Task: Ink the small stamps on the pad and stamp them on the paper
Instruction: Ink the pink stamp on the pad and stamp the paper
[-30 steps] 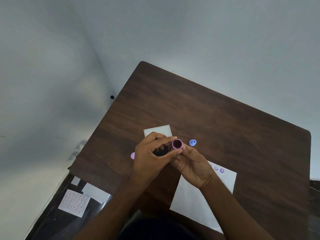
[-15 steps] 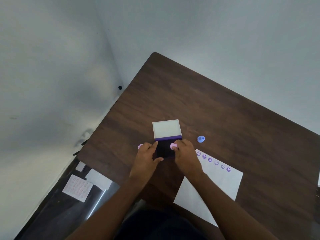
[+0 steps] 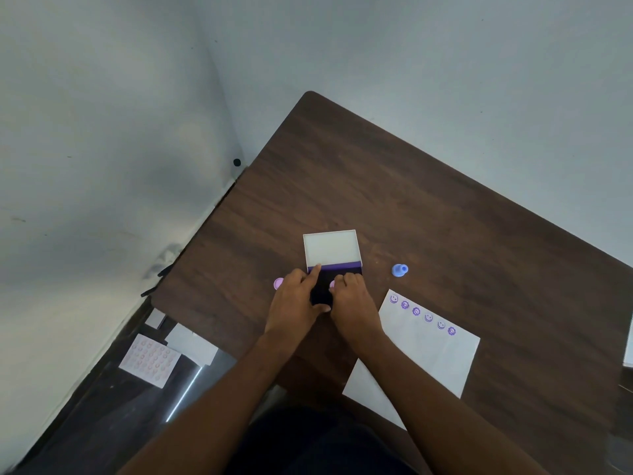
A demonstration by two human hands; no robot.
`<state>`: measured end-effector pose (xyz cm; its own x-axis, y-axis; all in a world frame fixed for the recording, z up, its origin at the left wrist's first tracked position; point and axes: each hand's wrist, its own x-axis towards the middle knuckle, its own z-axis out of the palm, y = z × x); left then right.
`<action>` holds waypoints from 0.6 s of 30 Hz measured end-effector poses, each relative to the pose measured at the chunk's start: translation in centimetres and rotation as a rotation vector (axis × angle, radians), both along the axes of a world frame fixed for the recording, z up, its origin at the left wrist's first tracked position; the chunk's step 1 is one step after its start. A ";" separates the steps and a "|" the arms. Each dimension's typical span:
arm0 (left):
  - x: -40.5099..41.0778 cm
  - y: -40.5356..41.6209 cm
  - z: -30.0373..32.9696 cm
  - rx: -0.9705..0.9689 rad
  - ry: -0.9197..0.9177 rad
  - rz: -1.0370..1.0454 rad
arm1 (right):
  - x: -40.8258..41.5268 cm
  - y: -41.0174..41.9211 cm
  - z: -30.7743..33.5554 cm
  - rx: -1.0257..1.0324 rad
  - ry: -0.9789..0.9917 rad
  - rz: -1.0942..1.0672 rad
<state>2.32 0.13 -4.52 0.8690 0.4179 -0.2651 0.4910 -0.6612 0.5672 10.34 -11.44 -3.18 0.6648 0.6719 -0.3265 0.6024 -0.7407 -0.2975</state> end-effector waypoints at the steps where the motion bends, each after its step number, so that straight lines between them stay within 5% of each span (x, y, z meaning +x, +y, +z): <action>1: 0.0 0.0 0.0 -0.005 -0.002 0.002 | -0.1 0.1 0.0 -0.011 -0.011 0.004; 18: 0.2 0.0 -0.4 -0.020 0.019 0.011 | -0.1 0.0 -0.3 -0.005 -0.002 0.004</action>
